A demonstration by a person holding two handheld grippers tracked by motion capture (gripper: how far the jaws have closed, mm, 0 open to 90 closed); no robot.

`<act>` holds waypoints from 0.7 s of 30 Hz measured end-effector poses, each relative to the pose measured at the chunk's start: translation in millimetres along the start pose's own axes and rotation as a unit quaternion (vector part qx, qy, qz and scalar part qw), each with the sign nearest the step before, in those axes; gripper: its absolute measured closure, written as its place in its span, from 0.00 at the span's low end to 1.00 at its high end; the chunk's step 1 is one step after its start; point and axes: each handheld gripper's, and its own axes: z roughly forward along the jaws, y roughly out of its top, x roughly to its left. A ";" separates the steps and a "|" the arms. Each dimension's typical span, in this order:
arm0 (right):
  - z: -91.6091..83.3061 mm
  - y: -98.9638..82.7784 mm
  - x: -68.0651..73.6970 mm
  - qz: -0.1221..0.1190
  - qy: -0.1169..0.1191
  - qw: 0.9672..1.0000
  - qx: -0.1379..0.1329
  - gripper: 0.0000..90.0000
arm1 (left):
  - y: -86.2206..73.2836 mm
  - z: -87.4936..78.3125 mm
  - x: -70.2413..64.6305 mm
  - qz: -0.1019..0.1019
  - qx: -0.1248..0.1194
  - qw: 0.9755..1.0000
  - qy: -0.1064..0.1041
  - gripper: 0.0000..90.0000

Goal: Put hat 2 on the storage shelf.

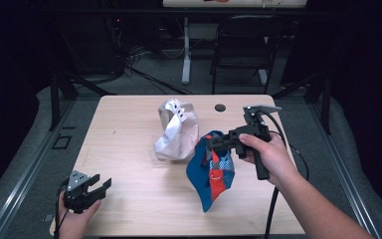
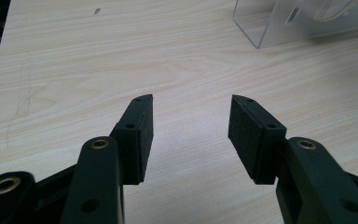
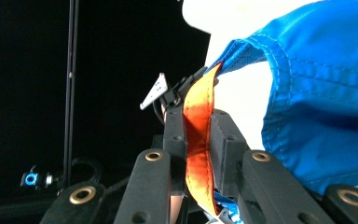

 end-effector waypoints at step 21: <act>-41.3 26.3 4.1 0.026 0.013 0.996 -0.083 0.87 | -0.4 0.3 0.9 -0.002 0.001 1.000 -0.001 0.56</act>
